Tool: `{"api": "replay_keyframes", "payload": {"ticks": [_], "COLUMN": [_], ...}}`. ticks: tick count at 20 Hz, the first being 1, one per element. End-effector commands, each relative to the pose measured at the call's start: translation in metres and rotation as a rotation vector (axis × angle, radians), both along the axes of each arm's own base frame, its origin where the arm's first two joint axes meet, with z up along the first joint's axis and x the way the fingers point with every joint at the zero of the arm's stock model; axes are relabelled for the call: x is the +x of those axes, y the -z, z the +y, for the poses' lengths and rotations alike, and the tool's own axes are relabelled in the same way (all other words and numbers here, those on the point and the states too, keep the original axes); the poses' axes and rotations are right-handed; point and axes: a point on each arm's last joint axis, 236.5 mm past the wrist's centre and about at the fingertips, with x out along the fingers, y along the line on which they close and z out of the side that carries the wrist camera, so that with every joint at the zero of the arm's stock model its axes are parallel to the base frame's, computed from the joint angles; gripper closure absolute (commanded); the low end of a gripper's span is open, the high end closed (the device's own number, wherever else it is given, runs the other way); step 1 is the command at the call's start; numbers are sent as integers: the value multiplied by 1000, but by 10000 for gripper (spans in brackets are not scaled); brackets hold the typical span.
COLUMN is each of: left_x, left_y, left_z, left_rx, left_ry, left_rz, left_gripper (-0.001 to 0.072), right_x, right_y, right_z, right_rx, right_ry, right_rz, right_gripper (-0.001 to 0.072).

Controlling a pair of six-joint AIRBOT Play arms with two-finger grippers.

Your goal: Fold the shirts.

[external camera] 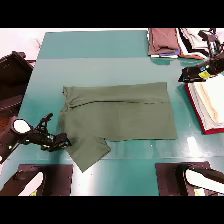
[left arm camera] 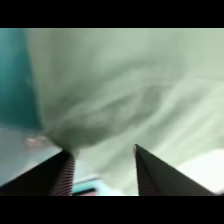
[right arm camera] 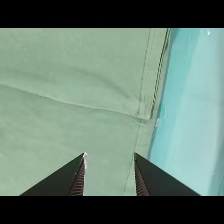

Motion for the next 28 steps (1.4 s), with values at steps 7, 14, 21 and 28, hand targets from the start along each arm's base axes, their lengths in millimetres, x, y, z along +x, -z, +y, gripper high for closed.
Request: {"api": "replay_keyframes", "payload": {"ticks": [7,14,21,28], "left_x": [28,46,47,27], "left_y": [-31,-46,-46,-64], "left_z": [-8,-7,-6,13], "left_rx": [-39,-35,-31,62], "left_ry": [87,84,81,181], "left_rz": [-133,-196,-201,-187], "left_gripper": [682,681,681,683], "right_x": [-68,-215,-179,-174], "right_y": [50,197,226,187], "right_z": [-42,-52,1,-8], "right_rx": [17,282,442,183], "right_ry": [107,353,322,85], "right_rz": [220,607,538,467], "right_gripper": [356,210,376,690]}}
